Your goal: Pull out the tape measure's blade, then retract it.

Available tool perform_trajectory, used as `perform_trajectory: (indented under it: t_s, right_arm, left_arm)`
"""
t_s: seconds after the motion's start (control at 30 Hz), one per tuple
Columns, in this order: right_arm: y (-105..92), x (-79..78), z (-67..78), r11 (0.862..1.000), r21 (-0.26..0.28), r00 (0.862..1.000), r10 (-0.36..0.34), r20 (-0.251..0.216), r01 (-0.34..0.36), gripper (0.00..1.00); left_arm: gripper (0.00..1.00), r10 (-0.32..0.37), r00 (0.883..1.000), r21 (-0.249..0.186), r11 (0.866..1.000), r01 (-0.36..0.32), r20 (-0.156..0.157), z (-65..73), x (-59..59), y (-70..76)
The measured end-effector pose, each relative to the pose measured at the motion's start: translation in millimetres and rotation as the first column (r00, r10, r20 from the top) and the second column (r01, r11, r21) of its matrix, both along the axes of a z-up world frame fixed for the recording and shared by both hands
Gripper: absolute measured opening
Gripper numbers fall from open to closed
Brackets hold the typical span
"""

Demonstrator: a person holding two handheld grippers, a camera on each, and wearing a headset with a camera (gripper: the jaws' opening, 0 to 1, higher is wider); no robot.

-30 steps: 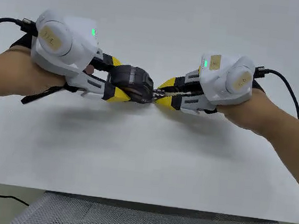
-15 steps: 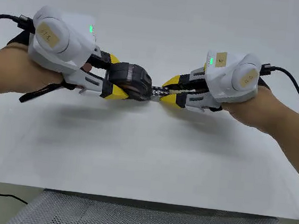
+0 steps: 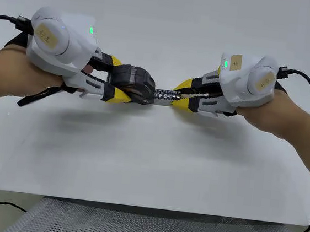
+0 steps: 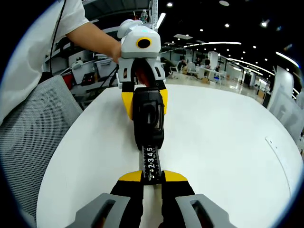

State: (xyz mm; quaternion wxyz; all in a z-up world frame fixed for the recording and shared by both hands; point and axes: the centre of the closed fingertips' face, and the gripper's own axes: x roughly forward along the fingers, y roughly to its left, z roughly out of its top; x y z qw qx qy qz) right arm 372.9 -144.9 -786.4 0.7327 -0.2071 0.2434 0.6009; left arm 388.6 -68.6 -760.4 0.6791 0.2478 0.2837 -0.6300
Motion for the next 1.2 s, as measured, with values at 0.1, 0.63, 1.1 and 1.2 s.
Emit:
perform_trajectory:
  t_s: [0.1, 0.63, 1.1, 1.2]
  right_arm:
    - [-3.7, -0.1, 0.2, 1.000, -0.003, 1.000, -0.005, -0.005, 0.005, 0.10]
    - [-22.6, -3.5, -1.3, 0.999, -0.022, 1.000, -0.025, -0.013, 0.025, 0.10]
    - [-42.5, -7.7, -1.7, 0.998, -0.044, 0.999, -0.042, -0.012, 0.042, 0.10]
    - [-48.5, -8.1, -2.3, 0.998, -0.050, 0.999, -0.049, -0.015, 0.048, 0.10]
  left_arm:
    - [0.28, 0.001, 1.000, -0.001, 1.000, -0.001, 0.000, 0.3, 0.1, 0.1]
    - [0.28, -0.001, 1.000, 0.003, 1.000, 0.001, 0.003, 0.1, 0.0, 0.8]
    - [0.28, -0.002, 1.000, 0.009, 1.000, 0.002, 0.004, -0.2, -0.1, 1.9]
    - [0.28, -0.003, 1.000, 0.010, 1.000, 0.003, 0.006, -0.4, 0.0, 1.7]
